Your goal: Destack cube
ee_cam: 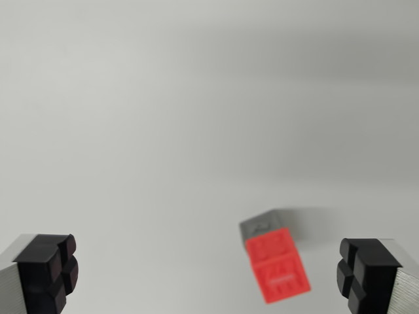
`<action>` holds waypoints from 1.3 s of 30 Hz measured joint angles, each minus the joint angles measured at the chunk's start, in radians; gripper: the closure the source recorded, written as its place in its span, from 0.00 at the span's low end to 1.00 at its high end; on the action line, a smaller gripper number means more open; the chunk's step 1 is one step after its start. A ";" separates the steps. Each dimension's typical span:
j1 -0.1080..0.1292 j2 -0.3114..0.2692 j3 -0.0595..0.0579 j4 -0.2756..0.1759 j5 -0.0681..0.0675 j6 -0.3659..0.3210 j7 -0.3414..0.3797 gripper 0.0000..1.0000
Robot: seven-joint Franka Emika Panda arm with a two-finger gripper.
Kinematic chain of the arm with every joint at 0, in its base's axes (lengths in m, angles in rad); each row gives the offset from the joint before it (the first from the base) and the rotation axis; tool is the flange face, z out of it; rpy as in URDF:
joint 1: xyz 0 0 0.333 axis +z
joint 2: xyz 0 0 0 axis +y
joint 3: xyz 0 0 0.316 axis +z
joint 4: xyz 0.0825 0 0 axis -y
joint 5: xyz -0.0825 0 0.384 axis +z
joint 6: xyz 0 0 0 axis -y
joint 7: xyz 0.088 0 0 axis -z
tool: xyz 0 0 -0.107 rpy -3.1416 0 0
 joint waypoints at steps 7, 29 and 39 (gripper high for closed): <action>0.000 0.000 0.000 0.000 0.000 0.000 0.000 0.00; -0.004 -0.027 -0.005 -0.059 0.000 0.031 -0.035 0.00; -0.009 -0.064 -0.016 -0.137 0.000 0.074 -0.087 0.00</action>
